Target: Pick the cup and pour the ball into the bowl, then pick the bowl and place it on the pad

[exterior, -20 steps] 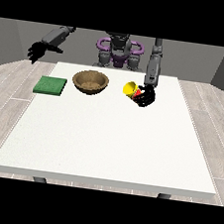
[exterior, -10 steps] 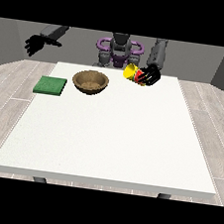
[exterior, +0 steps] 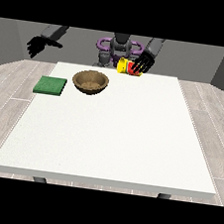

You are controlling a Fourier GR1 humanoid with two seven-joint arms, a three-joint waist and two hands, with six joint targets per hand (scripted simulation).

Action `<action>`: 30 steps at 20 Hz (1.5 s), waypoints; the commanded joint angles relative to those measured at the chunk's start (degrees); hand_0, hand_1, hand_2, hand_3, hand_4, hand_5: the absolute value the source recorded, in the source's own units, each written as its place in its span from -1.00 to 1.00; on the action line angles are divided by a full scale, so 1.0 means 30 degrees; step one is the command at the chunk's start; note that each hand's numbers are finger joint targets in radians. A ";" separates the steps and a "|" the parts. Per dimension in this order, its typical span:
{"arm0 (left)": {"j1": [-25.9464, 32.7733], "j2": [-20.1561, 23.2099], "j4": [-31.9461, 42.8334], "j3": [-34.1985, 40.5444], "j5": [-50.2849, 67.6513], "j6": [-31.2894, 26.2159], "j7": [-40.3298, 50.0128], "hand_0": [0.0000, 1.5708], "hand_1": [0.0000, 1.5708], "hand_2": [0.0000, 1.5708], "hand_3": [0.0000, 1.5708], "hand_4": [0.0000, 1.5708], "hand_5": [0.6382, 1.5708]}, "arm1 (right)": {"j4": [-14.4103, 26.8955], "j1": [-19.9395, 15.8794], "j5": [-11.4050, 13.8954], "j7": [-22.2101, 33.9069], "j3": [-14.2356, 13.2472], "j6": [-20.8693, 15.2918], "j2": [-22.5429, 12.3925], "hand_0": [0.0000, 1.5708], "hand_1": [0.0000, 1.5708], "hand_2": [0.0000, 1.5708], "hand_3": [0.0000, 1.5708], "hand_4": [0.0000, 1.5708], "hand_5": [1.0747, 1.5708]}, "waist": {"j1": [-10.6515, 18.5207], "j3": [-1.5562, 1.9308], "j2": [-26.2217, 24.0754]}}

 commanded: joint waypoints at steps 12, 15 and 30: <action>-0.1000 -0.1210 -0.2616 -0.6615 -0.6796 -0.1427 0.9006 -0.28 -0.28 1.00 0.99 0.16 1.00 | 0.2727 -0.2197 0.0567 -0.0629 0.0018 -0.0190 -0.0880 -1.00 -1.00 -1.00 -1.00 -1.00 0.86 | -0.0110 -0.0015 0.0201; -0.1983 -0.1214 -0.2610 -0.6844 -0.7950 -0.3037 0.9704 -0.31 -0.31 1.00 1.00 0.15 1.00 | 0.2796 -0.2960 0.0790 0.0228 0.0271 -0.0825 -0.0838 -1.00 -1.00 -1.00 -0.80 -1.00 0.85 | 0.0130 -0.0019 0.0015; -0.2409 -0.1218 -0.2416 -1.0683 -1.2271 -0.6507 1.0240 -1.00 -1.00 1.00 1.00 0.52 0.71 | 0.2772 -0.5343 0.0707 0.0670 0.0821 -0.1435 0.0303 -1.00 -1.00 -1.00 -0.76 -1.00 0.80 | -0.0894 -0.0026 0.1736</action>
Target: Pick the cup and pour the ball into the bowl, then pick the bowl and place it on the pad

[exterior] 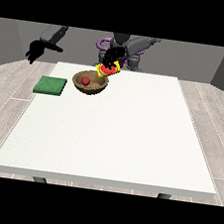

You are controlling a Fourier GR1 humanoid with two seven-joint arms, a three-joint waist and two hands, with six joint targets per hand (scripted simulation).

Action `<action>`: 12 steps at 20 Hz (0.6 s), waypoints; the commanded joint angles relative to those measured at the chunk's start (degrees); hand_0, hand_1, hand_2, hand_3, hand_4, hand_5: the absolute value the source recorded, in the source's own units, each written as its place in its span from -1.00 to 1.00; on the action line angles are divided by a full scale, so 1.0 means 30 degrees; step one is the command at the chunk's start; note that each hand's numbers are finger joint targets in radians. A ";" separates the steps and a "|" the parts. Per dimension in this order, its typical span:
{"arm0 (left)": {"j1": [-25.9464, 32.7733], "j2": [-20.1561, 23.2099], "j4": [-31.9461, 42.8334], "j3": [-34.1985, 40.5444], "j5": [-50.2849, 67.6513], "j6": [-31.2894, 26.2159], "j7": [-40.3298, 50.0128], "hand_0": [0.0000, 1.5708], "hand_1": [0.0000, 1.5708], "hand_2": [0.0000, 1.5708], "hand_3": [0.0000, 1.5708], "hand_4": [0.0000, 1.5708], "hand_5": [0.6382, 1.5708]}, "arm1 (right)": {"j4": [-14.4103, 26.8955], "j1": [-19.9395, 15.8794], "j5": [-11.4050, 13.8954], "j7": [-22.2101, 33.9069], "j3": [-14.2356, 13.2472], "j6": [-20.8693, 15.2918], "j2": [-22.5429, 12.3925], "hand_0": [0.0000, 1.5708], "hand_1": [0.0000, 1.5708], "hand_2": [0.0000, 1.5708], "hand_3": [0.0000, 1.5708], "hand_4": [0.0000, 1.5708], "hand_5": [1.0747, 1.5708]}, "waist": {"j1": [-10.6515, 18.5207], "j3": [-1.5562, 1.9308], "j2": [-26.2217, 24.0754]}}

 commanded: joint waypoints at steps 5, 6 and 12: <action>-0.2358 0.0000 -0.0119 -0.1186 -0.2172 -0.4317 -0.1353 -0.11 -0.11 1.00 1.00 0.53 0.67 | 0.0842 -0.0032 -0.0198 -0.0244 -0.0294 0.0227 -0.0305 -1.00 -1.00 -1.00 -0.77 -1.00 0.79 | 0.0380 0.0010 -0.0118; -0.3107 -0.0001 0.0220 -0.0879 -0.2262 -0.4897 -0.0957 -0.02 -0.02 1.00 1.00 0.53 0.67 | 0.0347 -0.0267 0.0199 -0.0420 0.0320 -0.0299 0.0680 -1.00 -1.00 -1.00 -0.70 -1.00 0.80 | -0.0196 0.0004 -0.0338; -0.3490 0.1188 0.0088 -0.0493 -0.3475 -0.5401 -0.2731 0.98 0.98 1.00 1.00 0.52 0.78 | 0.0323 0.0407 0.0387 -0.0071 0.0618 -0.0239 0.0636 -1.00 -1.00 -1.00 -0.78 -1.00 0.78 | -0.0240 -0.0013 -0.1157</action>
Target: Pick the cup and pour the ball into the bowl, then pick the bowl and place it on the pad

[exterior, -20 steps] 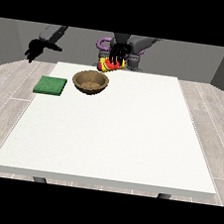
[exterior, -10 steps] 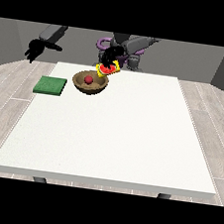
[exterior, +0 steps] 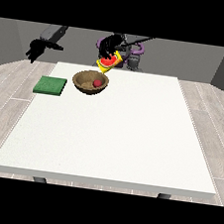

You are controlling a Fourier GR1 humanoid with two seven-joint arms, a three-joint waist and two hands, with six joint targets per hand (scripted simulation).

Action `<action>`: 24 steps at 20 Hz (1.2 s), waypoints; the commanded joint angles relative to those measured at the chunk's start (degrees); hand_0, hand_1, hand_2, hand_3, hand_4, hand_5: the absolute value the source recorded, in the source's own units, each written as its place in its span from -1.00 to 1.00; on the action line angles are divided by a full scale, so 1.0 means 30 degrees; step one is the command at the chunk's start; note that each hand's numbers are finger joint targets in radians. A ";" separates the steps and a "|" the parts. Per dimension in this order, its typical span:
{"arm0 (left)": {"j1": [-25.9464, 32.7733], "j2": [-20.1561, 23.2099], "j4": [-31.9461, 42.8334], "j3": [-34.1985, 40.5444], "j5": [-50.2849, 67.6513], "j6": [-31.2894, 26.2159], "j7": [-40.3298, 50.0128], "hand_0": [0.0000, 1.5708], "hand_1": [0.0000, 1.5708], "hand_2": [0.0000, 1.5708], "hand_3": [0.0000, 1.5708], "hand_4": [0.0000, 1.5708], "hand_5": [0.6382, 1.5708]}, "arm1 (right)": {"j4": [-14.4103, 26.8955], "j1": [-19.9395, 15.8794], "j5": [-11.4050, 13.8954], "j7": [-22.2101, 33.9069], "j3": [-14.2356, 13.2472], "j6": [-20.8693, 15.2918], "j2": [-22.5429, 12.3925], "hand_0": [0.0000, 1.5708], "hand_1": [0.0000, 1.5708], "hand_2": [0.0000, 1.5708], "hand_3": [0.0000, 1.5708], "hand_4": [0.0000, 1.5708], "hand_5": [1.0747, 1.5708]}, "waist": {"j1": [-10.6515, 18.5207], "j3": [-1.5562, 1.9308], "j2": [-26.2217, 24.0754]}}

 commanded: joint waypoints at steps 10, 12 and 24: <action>0.2596 0.0502 -0.3106 0.5108 0.2611 0.2957 -0.0777 -1.00 -1.00 1.00 1.00 0.62 0.75 | 0.0644 0.1244 -0.0878 0.1070 -0.0311 0.0848 0.0345 -1.00 -1.00 -1.00 -1.00 -0.41 0.94 | 0.1557 -0.0091 -0.0425; 0.2755 0.1018 -0.3926 0.6806 0.3999 0.3789 -0.1069 -0.54 -0.54 1.00 1.00 0.26 0.97 | 0.0580 0.1544 -0.0638 0.0489 -0.0305 -0.0032 0.0673 -1.00 -1.00 -1.00 -1.00 -0.41 0.94 | 0.2398 -0.0081 -0.0235; 0.6380 0.0770 -0.5033 1.4138 1.6628 0.5278 -0.8000 0.38 0.38 0.39 0.15 0.05 0.95 | -0.0835 0.0304 -0.1430 0.1093 -0.0528 -0.0499 0.1365 -1.00 -1.00 -1.00 -1.00 -0.61 0.99 | 0.2700 -0.0112 0.3250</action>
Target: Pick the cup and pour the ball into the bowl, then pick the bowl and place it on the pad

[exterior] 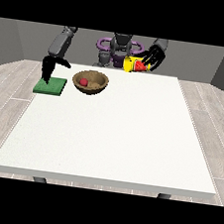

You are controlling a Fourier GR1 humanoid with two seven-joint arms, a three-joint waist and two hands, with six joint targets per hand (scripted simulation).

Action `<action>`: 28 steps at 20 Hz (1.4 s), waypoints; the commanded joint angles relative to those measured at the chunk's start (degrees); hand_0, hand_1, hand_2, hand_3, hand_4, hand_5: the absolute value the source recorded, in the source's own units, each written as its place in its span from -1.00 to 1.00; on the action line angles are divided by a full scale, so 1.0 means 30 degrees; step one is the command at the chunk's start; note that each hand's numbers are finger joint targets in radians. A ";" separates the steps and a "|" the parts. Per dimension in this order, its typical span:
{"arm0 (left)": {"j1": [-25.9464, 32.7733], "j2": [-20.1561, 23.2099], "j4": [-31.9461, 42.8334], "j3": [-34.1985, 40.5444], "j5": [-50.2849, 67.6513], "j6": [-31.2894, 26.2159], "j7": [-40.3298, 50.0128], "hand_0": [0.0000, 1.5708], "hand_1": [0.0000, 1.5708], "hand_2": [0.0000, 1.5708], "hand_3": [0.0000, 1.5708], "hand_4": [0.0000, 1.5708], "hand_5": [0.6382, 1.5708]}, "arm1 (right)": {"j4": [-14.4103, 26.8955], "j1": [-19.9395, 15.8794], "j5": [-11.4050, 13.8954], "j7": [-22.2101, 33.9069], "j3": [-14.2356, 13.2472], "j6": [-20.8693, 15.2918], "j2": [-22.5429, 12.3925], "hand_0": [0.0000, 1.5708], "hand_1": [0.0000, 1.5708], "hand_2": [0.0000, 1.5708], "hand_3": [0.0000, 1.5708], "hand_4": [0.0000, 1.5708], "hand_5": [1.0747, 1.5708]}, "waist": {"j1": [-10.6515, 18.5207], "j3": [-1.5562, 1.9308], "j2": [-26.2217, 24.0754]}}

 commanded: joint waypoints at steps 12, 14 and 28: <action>0.2163 -0.0733 0.3618 0.5684 1.0243 -0.1043 -0.7637 -1.00 -1.00 -1.00 -1.00 -1.00 0.89 | -0.3031 -0.0384 0.0891 0.1584 0.2657 -0.1093 0.3204 -1.00 -1.00 -1.00 -1.00 -0.86 0.88 | -0.3206 0.0081 0.1292; 0.1401 -0.0194 0.3579 0.5881 1.0526 -0.1666 -0.6700 -1.00 -1.00 -1.00 -1.00 -1.00 0.91 | -0.2488 0.0038 0.0885 0.1644 0.2578 -0.1309 0.3242 -1.00 -1.00 -1.00 -1.00 -1.00 0.89 | -0.3155 0.0090 0.0810; 0.1091 -0.0595 0.0428 0.3702 1.0573 -0.2524 -0.4689 -1.00 -1.00 -1.00 -1.00 -1.00 0.97 | 0.1164 0.0247 0.0449 -0.1308 0.1489 -0.1283 0.3527 -1.00 -1.00 -1.00 -1.00 -0.83 0.84 | -0.0392 0.0111 0.1714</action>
